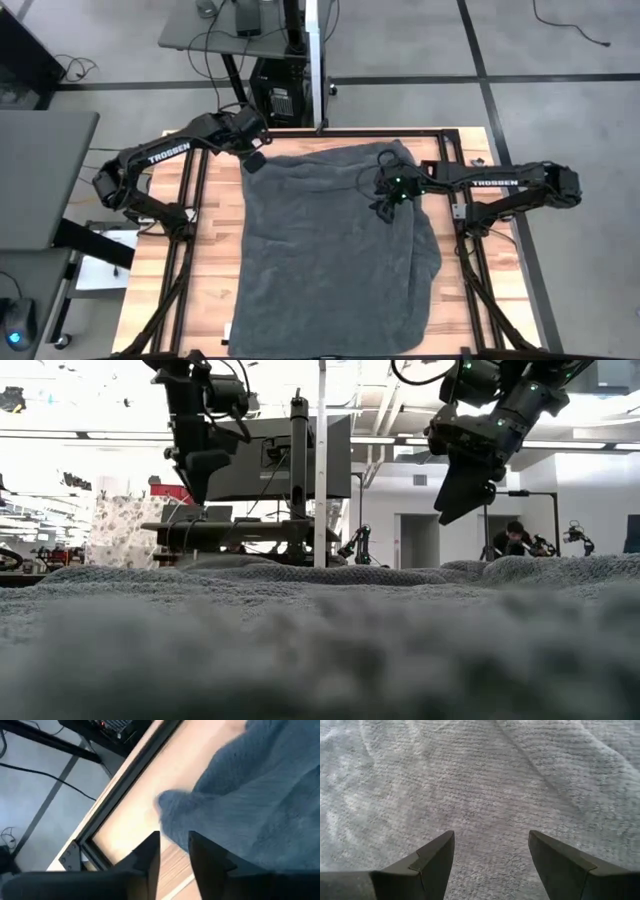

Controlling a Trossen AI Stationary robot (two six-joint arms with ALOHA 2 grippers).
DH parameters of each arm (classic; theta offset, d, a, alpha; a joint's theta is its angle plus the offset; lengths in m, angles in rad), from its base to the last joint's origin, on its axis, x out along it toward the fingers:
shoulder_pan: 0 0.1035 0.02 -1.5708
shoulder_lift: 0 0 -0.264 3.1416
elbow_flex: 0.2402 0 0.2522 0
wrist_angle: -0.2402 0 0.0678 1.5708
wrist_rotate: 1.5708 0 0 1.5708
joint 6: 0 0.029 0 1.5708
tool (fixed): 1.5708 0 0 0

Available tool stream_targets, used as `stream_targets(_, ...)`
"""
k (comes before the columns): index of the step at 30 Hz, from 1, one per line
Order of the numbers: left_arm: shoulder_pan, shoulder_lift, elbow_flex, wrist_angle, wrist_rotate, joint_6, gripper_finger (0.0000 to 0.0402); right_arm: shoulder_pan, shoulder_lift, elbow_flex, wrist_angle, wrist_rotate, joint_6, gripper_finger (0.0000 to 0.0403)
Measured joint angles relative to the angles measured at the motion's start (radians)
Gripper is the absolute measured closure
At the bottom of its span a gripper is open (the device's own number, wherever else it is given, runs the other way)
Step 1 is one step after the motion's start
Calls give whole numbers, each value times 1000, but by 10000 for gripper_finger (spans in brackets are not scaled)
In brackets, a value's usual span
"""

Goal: Roll towel
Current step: Fold the black towel

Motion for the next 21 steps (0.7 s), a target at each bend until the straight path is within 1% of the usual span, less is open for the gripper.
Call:
stream_targets(1, -9, -4, 8, 9, 69, -7, 295, -13, -1, 1, -6, -5, 3, 155)
stream_targets(4, -44, -11, 9, 41, 345, -57, 288, -33, -3, 1, -56, -59, 4, 155)
stream_targets(5, -60, -10, 4, 57, 406, -84, 288, -27, -3, 1, -83, -81, 4, 155)
stream_targets(6, -86, -10, -13, 77, 442, -108, 288, -12, -2, 1, -116, -99, 4, 155)
stream_targets(7, -114, -10, -39, 96, 459, -127, 289, 9, -2, 1, -146, -109, 6, 155)
stream_targets(9, -173, -7, -103, 135, 462, -151, 292, 66, -2, 1, -195, -111, 39, 155)
stream_targets(13, -298, -7, -253, 264, 475, -237, 294, 233, -4, 1, -289, -113, 176, 155)
stream_targets(15, -347, -7, -324, 354, 475, -287, 295, 321, -6, 1, -344, -114, 283, 155)
stream_targets(17, -382, -7, -387, 445, 475, -328, 295, 412, -7, 1, -394, -106, 423, 155)
stream_targets(21, -401, -7, -497, 630, 472, -379, 295, 568, -5, 1, -478, -27, 721, 155)
